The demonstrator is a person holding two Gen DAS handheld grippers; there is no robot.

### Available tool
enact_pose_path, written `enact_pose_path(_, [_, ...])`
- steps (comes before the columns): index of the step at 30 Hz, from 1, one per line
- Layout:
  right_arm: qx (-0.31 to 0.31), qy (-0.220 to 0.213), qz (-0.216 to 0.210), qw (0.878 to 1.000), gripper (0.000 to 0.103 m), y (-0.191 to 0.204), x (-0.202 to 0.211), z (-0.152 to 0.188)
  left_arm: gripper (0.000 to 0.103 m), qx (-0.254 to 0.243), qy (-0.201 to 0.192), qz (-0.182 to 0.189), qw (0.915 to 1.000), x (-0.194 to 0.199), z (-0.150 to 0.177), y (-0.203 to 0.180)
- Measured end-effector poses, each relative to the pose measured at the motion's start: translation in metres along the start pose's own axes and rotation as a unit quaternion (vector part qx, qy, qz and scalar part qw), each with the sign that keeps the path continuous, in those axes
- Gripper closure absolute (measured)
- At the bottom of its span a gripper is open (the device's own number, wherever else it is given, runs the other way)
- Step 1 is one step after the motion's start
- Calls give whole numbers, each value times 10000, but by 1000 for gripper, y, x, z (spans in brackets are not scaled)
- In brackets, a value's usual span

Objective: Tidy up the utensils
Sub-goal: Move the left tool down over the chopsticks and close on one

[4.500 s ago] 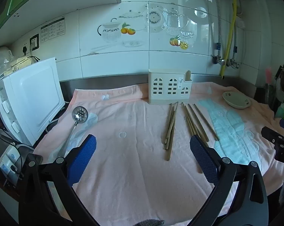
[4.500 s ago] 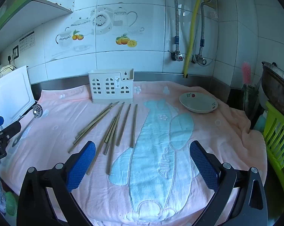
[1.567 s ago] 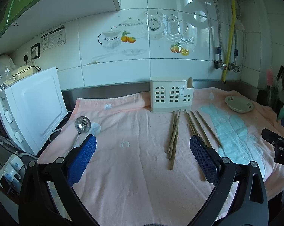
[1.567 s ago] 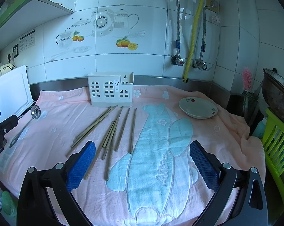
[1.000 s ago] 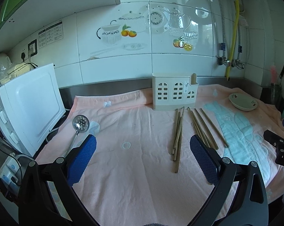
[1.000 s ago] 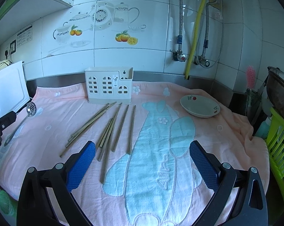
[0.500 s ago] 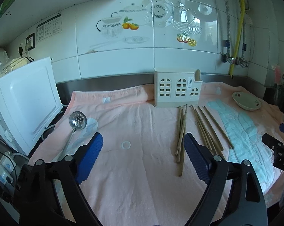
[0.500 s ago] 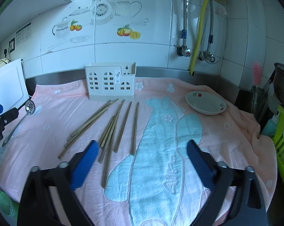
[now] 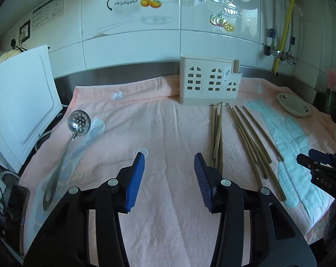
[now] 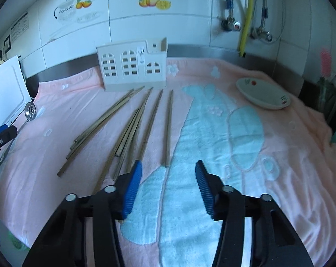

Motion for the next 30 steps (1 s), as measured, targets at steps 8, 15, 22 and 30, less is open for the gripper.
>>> enact_pose_path(8, [66, 300, -307, 9991, 80, 11, -37, -6, 66, -115, 223, 138, 9996, -13, 11, -5])
enact_pose_path(15, [116, 461, -287, 9985, 92, 7, -56, -12, 66, -205, 363, 282, 9987, -23, 14, -17])
enact_pose_path(22, [108, 633, -276, 9976, 100, 5, -70, -8, 66, -259, 493, 404, 9976, -31, 17, -30])
enact_pose_path(30, [234, 610, -81, 9978, 103, 3, -74, -10, 66, -307, 671, 586, 9955, -43, 19, -40])
Point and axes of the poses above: each gripper's, at about its wrist camera, not at the fingertips, and x roughly against the way its jaws point, y to its left, z to its underside, the point moved 10 cm from there along -x, roughly the way its jaws point, and after that the axes turned 15 degrees about x, right-handed, at the moved point
